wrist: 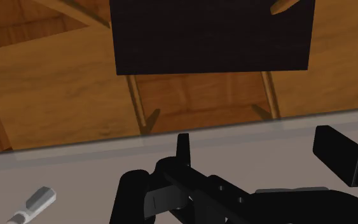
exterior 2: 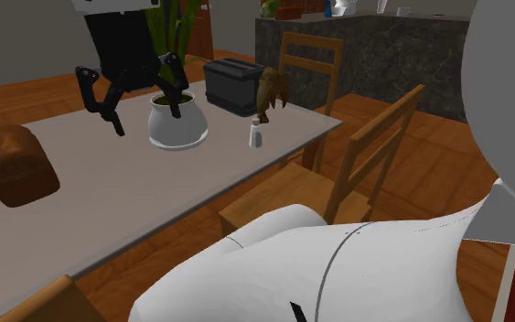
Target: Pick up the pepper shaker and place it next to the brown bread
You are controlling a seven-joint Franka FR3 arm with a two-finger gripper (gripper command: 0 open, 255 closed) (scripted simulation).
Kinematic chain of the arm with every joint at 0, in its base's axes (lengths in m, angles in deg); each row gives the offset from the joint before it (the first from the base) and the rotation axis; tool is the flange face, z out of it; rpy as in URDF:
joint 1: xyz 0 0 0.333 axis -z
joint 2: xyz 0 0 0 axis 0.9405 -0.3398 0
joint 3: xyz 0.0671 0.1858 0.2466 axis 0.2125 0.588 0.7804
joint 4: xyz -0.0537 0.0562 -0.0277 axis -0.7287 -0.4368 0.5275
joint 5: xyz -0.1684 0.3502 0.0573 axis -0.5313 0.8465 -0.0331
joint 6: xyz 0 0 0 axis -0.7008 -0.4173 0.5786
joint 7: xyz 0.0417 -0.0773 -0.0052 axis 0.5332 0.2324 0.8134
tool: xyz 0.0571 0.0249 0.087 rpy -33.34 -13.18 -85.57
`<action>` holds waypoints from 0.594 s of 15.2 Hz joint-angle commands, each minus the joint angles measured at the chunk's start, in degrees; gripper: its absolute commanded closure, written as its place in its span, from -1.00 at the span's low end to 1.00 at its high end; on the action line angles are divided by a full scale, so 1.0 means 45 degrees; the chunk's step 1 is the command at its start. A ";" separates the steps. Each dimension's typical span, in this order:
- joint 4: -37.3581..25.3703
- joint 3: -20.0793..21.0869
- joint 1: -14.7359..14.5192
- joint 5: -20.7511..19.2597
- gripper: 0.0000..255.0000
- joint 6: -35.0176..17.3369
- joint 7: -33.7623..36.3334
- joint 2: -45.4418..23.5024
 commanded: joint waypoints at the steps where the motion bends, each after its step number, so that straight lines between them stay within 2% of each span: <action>1: 0.0000 0.0000 0.0000 0.0000 -1.00 0.0000 0.0000 0.0000; 9: 0.0059 -0.1712 0.0630 -0.1385 -1.00 -0.2296 -0.1752 -0.1972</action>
